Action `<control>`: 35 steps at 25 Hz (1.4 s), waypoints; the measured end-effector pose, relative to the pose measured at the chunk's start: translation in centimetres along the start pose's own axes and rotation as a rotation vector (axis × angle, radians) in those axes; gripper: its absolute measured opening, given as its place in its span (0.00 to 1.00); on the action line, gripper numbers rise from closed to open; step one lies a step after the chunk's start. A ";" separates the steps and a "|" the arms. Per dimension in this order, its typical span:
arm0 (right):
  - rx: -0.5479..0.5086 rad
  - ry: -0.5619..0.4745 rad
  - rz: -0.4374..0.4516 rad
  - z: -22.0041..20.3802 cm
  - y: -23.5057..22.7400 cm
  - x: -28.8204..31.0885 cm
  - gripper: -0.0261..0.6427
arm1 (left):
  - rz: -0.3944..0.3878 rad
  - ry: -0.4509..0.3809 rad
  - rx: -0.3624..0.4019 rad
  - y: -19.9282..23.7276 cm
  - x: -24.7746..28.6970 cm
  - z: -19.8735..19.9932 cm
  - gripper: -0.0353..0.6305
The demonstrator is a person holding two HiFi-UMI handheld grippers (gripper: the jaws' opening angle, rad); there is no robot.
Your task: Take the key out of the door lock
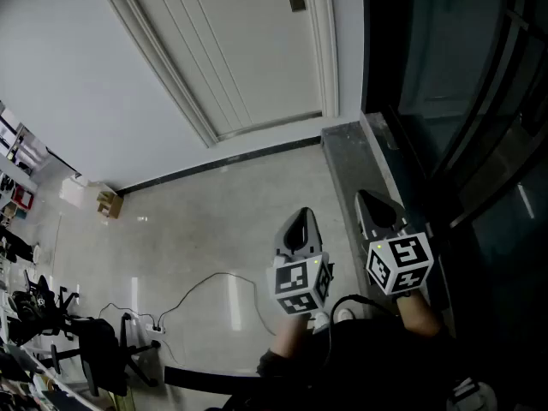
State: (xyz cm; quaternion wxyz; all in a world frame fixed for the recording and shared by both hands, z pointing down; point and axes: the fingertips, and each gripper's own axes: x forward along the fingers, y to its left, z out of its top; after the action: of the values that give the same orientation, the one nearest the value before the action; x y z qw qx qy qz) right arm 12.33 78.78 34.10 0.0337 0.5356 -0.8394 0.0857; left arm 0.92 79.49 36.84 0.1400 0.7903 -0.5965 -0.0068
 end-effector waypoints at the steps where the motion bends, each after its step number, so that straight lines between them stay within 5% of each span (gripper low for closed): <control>1: 0.000 0.001 -0.003 0.0 -0.1 0.0 0.04 | -0.002 0.002 -0.005 0.0 0.0 -0.1 0.05; 22: 0.014 -0.035 -0.009 0.0 1.6 1.1 0.04 | 0.023 0.009 -0.054 3.2 -1.2 -0.4 0.05; 35: 0.041 -0.005 -0.019 -2.4 2.8 4.1 0.04 | 0.029 0.094 -0.109 7.3 0.5 -3.5 0.05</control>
State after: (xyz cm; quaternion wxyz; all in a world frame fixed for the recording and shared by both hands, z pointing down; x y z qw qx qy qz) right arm 8.01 76.69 36.77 0.0215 0.5444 -0.8324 0.1012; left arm -5.20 77.93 42.02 0.2108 0.7723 -0.5992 -0.0002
